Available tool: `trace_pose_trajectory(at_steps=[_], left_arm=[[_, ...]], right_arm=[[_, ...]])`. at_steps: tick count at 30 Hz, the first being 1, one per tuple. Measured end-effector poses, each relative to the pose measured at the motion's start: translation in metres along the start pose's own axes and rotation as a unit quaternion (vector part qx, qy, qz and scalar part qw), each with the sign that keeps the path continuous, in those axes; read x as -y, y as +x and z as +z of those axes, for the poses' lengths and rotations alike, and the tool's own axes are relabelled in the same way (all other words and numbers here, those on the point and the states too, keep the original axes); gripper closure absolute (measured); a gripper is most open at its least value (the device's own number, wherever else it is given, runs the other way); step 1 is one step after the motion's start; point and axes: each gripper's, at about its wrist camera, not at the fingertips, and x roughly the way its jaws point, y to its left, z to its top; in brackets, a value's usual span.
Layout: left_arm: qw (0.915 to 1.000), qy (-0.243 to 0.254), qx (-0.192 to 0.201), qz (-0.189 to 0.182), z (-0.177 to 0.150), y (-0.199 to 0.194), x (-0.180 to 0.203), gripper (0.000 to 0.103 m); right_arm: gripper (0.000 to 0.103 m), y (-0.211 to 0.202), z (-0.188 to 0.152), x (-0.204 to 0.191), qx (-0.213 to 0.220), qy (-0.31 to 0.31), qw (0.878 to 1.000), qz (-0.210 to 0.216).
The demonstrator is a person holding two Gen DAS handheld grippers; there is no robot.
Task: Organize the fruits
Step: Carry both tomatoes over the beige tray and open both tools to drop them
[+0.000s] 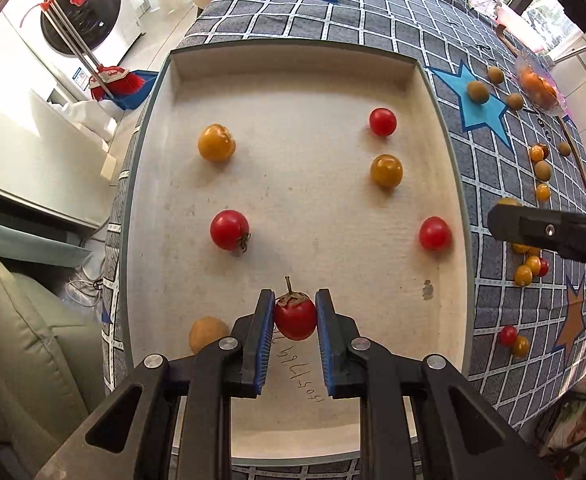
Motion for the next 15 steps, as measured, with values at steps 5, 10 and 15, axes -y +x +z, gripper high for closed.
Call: trace_pose_trajectory(at_steps=[5,10,15], left_arm=[[0.9999,-0.013,-0.004,0.002,-0.008,0.007,-0.009,0.081],[0.9998,-0.018,-0.006,0.002,-0.01,0.013,-0.01,0.081],[0.9999,-0.013,-0.001,0.006,-0.01,0.013,-0.009,0.081]], right_arm=[[0.081,0.019,0.015,-0.022,-0.014,-0.027,1.0,0.005],[0.081,0.042,0.027,-0.035,-0.032,-0.047,0.998,-0.004],[0.081,0.062,0.031,-0.044,-0.051,-0.061,0.997,-0.021]])
